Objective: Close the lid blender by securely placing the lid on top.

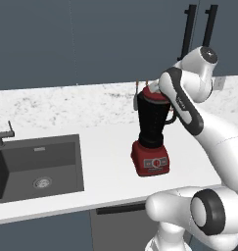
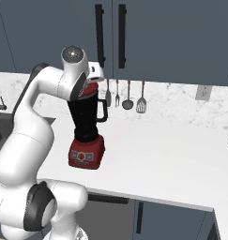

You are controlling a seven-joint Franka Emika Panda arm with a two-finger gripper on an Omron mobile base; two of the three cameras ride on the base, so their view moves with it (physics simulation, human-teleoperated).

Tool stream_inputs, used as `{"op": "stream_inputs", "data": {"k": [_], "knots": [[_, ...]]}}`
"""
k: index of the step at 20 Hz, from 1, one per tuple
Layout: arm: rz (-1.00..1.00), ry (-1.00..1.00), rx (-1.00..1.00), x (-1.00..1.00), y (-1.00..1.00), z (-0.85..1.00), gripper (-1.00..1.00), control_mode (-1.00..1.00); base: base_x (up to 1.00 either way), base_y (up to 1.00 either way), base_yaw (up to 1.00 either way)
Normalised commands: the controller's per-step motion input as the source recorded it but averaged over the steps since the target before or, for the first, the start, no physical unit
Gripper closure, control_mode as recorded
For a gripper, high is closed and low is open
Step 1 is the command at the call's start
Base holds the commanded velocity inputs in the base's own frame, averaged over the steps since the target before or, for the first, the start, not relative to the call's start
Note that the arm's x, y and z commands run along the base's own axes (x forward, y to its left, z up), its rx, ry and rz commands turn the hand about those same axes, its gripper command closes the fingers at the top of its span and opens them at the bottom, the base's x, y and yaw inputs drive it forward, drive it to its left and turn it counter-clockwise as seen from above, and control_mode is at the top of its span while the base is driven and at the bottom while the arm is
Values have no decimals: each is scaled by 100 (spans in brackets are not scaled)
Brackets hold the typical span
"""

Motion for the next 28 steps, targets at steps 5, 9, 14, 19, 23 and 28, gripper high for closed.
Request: {"op": "stream_inputs", "data": {"k": [5, 9, 14, 19, 23, 28], "knots": [[0, 0, 0, 21, 0, 9, 100, -100, 0, 0, 0], [0, -3, 0, 14, 4, 7, 100, -100, 0, 0, 0], [0, -3, 0, 14, 9, 3, 100, -100, 0, 0, 0], [0, -3, 0, 16, 10, 2, 100, -100, 0, 0, 0], [0, -2, 0, 21, 7, 7, 100, -100, 0, 0, 0], [0, -1, 0, 18, 6, 3, 100, -100, 0, 0, 0]]}}
